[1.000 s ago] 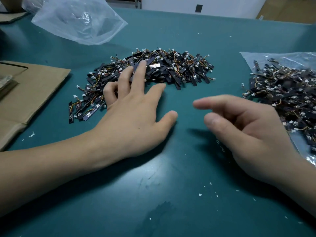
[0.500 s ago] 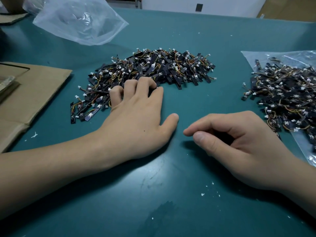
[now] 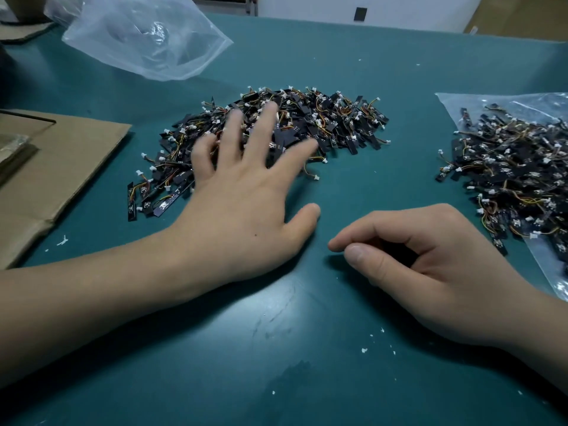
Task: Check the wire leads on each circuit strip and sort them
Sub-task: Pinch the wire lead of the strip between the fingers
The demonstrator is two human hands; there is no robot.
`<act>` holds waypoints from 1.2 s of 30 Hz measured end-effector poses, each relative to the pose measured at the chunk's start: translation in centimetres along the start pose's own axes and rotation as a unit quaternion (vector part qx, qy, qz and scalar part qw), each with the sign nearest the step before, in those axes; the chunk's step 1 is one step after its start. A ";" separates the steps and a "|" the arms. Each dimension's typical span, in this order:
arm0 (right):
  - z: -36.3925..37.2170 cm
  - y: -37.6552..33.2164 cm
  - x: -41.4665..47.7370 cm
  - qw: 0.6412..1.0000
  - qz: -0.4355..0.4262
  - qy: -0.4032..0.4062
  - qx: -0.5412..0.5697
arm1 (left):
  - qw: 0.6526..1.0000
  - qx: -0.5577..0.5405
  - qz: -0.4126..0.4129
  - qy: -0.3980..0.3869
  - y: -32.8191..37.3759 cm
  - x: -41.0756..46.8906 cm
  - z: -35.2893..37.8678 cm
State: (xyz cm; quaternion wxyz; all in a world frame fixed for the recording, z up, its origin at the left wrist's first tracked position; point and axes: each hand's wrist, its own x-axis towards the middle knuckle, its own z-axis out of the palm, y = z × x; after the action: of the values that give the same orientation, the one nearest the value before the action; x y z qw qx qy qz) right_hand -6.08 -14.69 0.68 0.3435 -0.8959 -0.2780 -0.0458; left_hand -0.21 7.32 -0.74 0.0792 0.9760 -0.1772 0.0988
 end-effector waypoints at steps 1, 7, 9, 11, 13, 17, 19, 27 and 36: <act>0.0 0.0 0.0 1.000 0.001 -0.003 -0.003 | 1.000 0.010 -0.025 -0.016 -0.2 0.3 0.0; -0.1 0.0 0.0 1.000 0.001 -0.011 -0.010 | 0.999 -0.003 0.016 -0.051 -0.5 0.2 -0.3; -0.1 0.0 0.0 1.000 0.000 -0.009 -0.013 | 0.995 -0.040 0.083 -0.029 -0.3 0.0 -0.7; -0.1 -0.1 0.0 1.000 -0.003 -0.007 -0.015 | 0.991 -0.061 0.118 -0.013 -0.2 -0.2 -0.7; -0.1 -0.1 0.0 1.000 -0.005 -0.005 -0.015 | 0.995 -0.041 0.095 0.007 -0.1 -0.3 -0.6; -0.1 -0.1 0.0 1.000 -0.006 -0.003 -0.017 | 0.998 -0.023 -0.018 -0.057 -0.2 -0.1 -0.2; -0.1 -0.1 0.0 1.000 -0.007 -0.003 -0.013 | 0.997 -0.055 0.015 -0.058 -0.3 -0.1 -0.3; 0.0 0.0 -0.1 1.000 -0.001 0.000 -0.011 | 0.998 -0.030 0.055 -0.026 0.3 -0.6 -0.9; 0.3 0.1 -0.2 0.998 0.026 0.064 -0.011 | 0.981 -0.090 0.119 0.121 0.6 -0.8 -0.8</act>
State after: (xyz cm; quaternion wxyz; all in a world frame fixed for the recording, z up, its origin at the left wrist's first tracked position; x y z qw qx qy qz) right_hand -6.20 -14.60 0.33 0.3515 -0.9019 -0.2315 -0.0968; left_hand -1.32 7.24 -0.09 0.1751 0.9175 -0.2897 0.2088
